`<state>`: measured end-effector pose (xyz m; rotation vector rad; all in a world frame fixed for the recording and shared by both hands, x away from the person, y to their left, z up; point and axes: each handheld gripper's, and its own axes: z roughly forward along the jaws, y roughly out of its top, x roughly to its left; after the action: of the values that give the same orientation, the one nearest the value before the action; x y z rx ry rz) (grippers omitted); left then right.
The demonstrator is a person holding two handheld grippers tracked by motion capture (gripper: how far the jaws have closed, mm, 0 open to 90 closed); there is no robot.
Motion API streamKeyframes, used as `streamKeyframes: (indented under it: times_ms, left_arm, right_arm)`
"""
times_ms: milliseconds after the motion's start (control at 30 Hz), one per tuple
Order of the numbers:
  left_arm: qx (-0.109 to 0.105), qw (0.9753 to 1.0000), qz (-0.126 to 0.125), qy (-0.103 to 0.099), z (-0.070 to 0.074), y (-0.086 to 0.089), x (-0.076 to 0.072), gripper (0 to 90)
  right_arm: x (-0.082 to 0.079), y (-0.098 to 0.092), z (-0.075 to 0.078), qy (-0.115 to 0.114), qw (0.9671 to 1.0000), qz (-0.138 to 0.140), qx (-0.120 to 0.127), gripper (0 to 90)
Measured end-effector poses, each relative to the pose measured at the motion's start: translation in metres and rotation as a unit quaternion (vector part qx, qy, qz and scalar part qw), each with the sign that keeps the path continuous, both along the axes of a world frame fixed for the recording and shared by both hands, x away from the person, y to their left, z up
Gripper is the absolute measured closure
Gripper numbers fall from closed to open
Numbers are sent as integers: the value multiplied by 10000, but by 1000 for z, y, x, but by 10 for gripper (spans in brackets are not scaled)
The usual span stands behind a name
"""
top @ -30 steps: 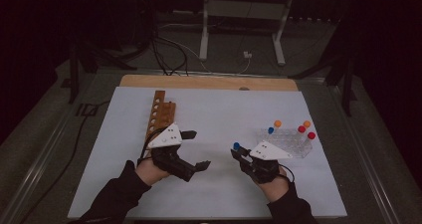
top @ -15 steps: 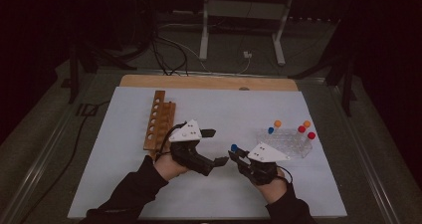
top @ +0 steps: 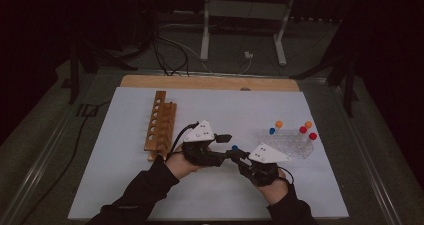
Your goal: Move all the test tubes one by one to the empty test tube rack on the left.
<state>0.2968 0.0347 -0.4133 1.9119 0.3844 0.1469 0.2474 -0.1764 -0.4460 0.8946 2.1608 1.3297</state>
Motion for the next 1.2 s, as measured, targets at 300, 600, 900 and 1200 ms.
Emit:
streamKeyframes:
  times_ms: [300,600,900,1200]
  left_arm:
    - [238,9997,-89,-40,-5,-9,3,674]
    - [358,9991,-94,-193,-6,-11,3,769]
    - [248,9990,256,-267,5,4,13,775]
    - [215,9977,559,-328,20,26,26,775]
  right_arm:
    - [0,0,1,-10,10000,-2,10,769]
    - [1,-1,0,51,10000,-28,78,761]
    - [4,-3,0,135,9996,-76,240,426]
    - [6,-9,1,186,9988,53,443,69]
